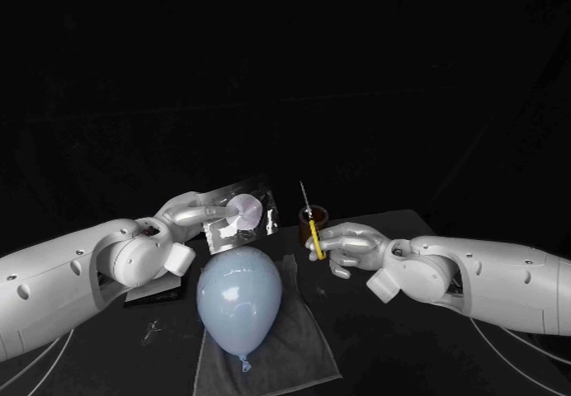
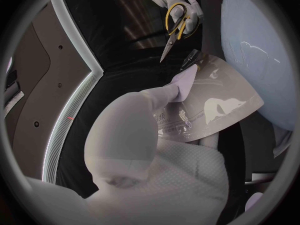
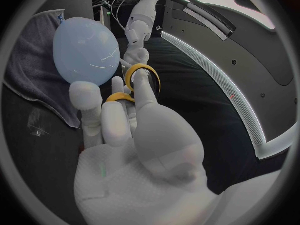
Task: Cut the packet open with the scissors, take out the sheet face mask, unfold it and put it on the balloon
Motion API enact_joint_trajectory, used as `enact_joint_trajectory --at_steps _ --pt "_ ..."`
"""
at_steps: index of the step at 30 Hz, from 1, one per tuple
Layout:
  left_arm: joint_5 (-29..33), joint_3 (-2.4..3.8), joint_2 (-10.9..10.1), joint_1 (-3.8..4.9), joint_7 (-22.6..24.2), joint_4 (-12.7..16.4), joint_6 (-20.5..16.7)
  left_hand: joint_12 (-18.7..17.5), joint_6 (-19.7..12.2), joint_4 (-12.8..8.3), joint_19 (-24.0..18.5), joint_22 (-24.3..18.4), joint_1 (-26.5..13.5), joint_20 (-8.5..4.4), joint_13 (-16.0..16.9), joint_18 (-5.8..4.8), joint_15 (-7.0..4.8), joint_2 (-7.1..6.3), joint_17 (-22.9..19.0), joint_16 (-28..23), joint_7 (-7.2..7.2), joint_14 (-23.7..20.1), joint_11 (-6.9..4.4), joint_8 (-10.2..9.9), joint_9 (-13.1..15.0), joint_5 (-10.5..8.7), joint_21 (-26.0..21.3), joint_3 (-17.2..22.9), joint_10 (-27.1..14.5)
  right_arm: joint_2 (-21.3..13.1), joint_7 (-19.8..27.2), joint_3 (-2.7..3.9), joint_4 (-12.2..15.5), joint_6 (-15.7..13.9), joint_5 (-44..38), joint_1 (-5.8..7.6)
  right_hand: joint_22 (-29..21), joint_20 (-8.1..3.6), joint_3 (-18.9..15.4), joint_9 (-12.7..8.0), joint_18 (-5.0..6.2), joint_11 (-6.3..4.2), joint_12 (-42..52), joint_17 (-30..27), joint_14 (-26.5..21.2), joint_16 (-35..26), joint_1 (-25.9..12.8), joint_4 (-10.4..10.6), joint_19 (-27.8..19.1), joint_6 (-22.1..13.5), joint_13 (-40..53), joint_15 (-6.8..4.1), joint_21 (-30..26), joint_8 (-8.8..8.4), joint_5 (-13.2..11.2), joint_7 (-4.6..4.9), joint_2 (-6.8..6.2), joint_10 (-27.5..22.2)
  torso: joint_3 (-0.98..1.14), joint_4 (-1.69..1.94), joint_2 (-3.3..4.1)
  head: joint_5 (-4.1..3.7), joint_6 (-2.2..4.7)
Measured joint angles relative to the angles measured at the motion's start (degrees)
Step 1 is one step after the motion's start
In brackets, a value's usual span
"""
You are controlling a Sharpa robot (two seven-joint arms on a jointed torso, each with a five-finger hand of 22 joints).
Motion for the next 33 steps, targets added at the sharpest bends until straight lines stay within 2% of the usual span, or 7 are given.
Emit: enact_joint_trajectory --at_steps 9,12,14,16,22,25,33 --pt "0.0 0.18 -1.1 0.07 0.4 0.7 0.0 0.0 0.0 0.0 0.0 0.0 0.0 0.0 0.0 0.19 0.0 -0.02 0.0 0.0 -0.01 0.0 -0.08 -0.1 0.0 -0.01 0.0 0.0 0.1 -0.6 0.5 -0.19 0.9 2.0 1.9 -0.3 0.0 1.46 4.6 -2.6 -0.09 0.03 -4.9 -0.3 0.8 -1.0 -1.3 0.1 0.2 -1.6 -1.7 0.91 0.0 -7.65 0.4 1.8 0.18 0.0 0.03 0.02 -0.02 -0.16 0.05" --pt "0.0 0.2 -1.2 0.08 0.5 0.8 0.0 0.0 -0.1 0.0 0.0 0.0 0.0 0.0 0.0 0.2 0.0 -0.03 0.0 0.0 -0.07 0.0 -0.08 0.1 0.0 -0.01 0.0 0.0 0.1 -0.7 0.7 -0.24 1.1 2.5 2.5 -0.73 0.0 1.56 9.6 -3.4 -0.1 0.13 -7.0 -0.3 0.7 -1.2 -4.0 -0.1 0.1 -1.6 -2.6 1.45 0.0 -9.35 0.2 2.22 -0.19 0.1 0.03 0.02 0.01 -0.18 0.05" --pt "0.0 0.21 -1.3 0.08 0.5 0.8 0.0 0.0 0.0 0.0 0.0 0.0 0.0 0.0 0.0 0.2 0.0 -0.03 0.0 0.0 0.0 0.0 -0.08 0.1 0.0 -0.01 0.0 0.0 0.1 -0.7 0.9 -0.27 1.2 2.8 2.9 -1.04 0.1 1.89 17.3 -4.0 -0.1 0.34 -8.6 -0.2 0.8 -1.3 -7.9 -0.5 0.0 -0.8 -3.6 1.53 0.0 -10.56 -0.2 2.62 -2.55 1.1 0.03 0.01 0.03 -0.18 0.02" --pt "0.0 0.21 -1.3 0.08 0.5 0.9 0.0 0.0 0.0 0.0 0.0 0.0 0.0 0.0 0.0 0.2 0.0 -0.03 0.0 0.0 0.02 0.0 -0.08 0.1 0.0 -0.02 0.0 0.0 0.1 -0.7 1.0 -0.29 1.3 3.1 3.3 -1.42 0.2 1.89 24.9 -4.0 -0.37 0.42 -9.2 -0.2 0.8 -1.3 -11.2 -3.0 0.0 0.1 -4.3 1.55 0.0 -10.9 -0.5 2.61 -4.47 2.1 0.03 0.01 0.04 -0.16 -0.03" --pt "0.0 0.21 -1.4 0.09 0.5 0.9 0.0 0.0 0.0 0.0 0.0 0.0 0.0 0.0 0.0 0.21 0.0 -0.04 0.0 0.0 0.02 0.0 -0.08 0.1 0.0 -0.02 0.0 0.0 0.1 -0.7 1.4 -0.33 1.3 4.4 4.7 -1.96 -0.5 2.59 31.9 -3.3 -0.47 -0.58 -9.4 -0.6 0.1 -2.0 -14.7 -6.2 -0.7 -0.9 -7.2 2.46 -0.8 -12.28 -0.6 3.62 -5.17 1.5 0.1 0.01 0.06 -0.15 -0.23" --pt "0.1 0.21 -1.5 0.09 0.5 0.9 0.0 0.0 0.0 0.0 0.0 0.0 0.0 0.0 0.0 0.21 0.0 -0.04 0.1 0.0 0.02 0.0 -0.08 0.1 0.0 -0.02 0.0 0.0 0.1 -0.8 1.4 -0.33 1.4 5.6 5.6 -2.07 -1.0 2.7 32.3 -3.1 -0.47 -1.32 -9.5 -1.1 -0.1 -2.2 -15.4 -6.2 -0.8 -2.1 -8.5 2.66 -1.2 -12.63 -0.6 3.73 -5.04 0.7 0.08 -0.01 0.06 -0.35 -0.33" --pt "0.1 0.21 -1.6 0.09 0.5 0.9 0.0 0.0 0.0 0.0 0.0 0.0 0.0 0.0 0.0 0.22 0.0 -0.07 0.1 0.0 0.02 0.0 -0.07 0.1 0.0 0.21 0.0 0.0 0.1 -0.8 1.3 -0.3 1.9 9.5 7.8 -3.19 -1.8 3.31 36.2 -2.4 -0.49 -0.7 -9.6 -1.8 -0.8 -2.8 -16.1 -6.2 -1.5 -4.3 -10.7 3.37 -2.0 -13.38 -0.7 4.11 -4.94 -1.4 0.01 0.01 0.02 -0.59 -0.52"
